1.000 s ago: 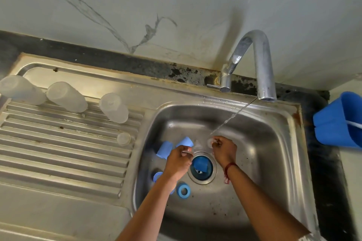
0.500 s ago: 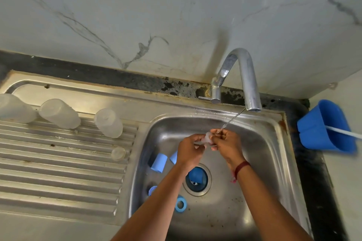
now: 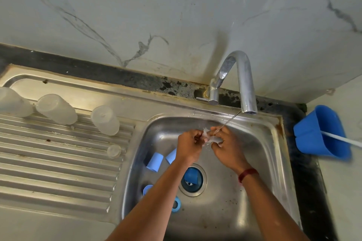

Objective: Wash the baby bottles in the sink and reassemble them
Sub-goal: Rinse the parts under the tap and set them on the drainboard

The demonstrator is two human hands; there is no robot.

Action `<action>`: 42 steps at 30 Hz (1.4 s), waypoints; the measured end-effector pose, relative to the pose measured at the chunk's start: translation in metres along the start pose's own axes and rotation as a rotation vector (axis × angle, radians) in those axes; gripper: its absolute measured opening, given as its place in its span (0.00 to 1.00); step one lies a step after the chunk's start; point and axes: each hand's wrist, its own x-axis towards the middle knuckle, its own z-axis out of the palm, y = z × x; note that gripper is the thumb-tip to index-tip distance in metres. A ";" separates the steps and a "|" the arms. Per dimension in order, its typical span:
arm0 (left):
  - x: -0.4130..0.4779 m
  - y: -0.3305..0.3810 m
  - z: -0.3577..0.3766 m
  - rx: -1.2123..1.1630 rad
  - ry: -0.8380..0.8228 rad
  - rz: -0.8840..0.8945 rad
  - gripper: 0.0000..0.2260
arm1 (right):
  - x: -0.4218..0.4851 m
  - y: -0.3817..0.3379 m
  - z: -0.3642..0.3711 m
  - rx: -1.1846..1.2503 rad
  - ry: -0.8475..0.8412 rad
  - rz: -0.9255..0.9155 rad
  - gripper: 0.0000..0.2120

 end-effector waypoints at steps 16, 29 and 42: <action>0.000 0.004 -0.004 0.069 0.087 0.124 0.09 | 0.013 -0.001 0.006 0.281 -0.064 0.188 0.04; -0.013 0.014 -0.011 -0.493 -0.090 -0.297 0.05 | 0.007 -0.014 0.014 0.857 -0.111 0.427 0.09; -0.014 0.009 -0.018 -0.278 0.067 -0.398 0.11 | 0.006 -0.009 0.011 0.791 0.061 0.459 0.20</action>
